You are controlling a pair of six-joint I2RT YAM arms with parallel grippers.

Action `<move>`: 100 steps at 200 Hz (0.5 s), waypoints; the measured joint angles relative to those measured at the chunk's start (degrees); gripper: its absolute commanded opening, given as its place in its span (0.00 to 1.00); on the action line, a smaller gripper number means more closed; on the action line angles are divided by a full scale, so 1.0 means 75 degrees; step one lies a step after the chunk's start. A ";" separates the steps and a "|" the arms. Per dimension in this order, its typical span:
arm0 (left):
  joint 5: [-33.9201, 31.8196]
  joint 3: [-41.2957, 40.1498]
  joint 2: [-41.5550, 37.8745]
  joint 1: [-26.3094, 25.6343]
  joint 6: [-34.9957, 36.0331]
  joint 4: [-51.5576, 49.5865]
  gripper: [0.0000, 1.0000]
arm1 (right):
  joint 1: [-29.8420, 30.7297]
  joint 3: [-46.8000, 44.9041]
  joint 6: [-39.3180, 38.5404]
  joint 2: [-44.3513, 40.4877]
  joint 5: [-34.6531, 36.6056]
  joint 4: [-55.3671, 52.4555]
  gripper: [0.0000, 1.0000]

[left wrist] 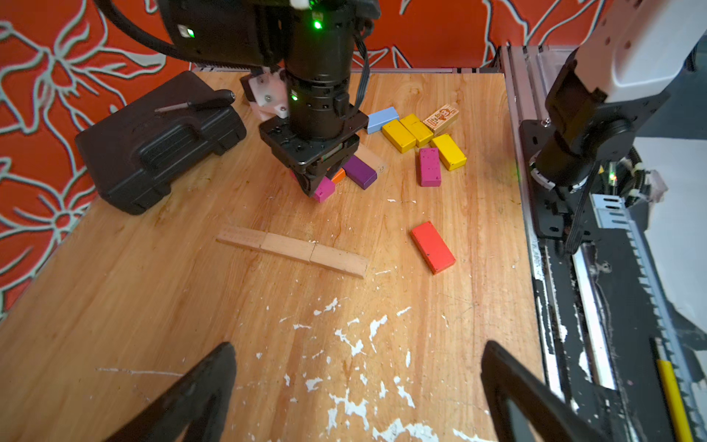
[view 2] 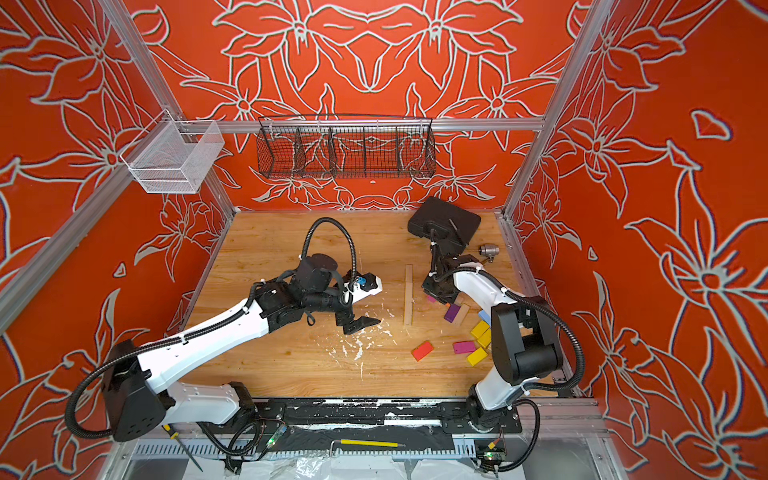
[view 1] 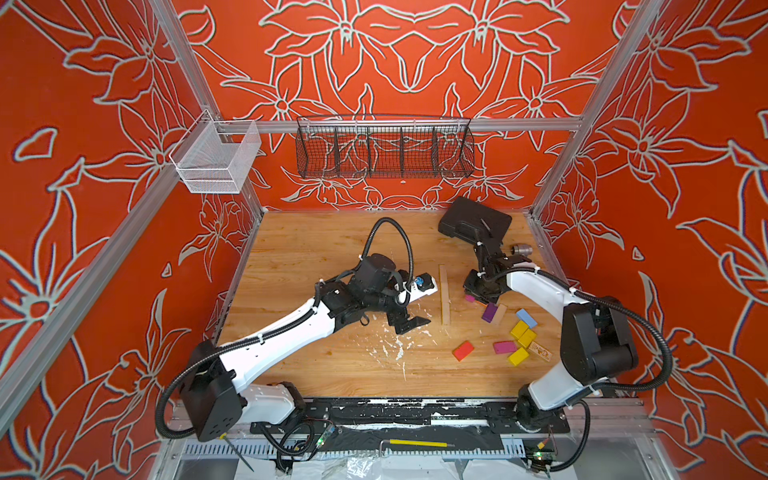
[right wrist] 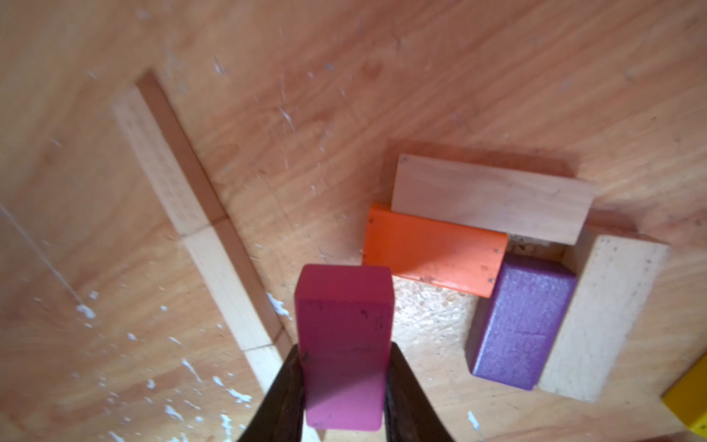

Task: Assemble the letter k with building blocks
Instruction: Pick up the building block from the center of the board, then assemble the building block at the center of the board.

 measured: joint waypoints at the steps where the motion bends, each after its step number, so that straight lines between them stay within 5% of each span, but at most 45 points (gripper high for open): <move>1: 0.0017 0.0000 0.0020 0.0000 0.0017 0.0009 0.97 | 0.0000 0.0017 0.0017 0.0009 0.0000 -0.0003 0.27; 100: -0.0061 -0.0443 0.0323 0.0015 0.0085 0.1043 0.97 | 0.0006 0.1460 0.1303 0.1460 0.0251 -0.0466 0.27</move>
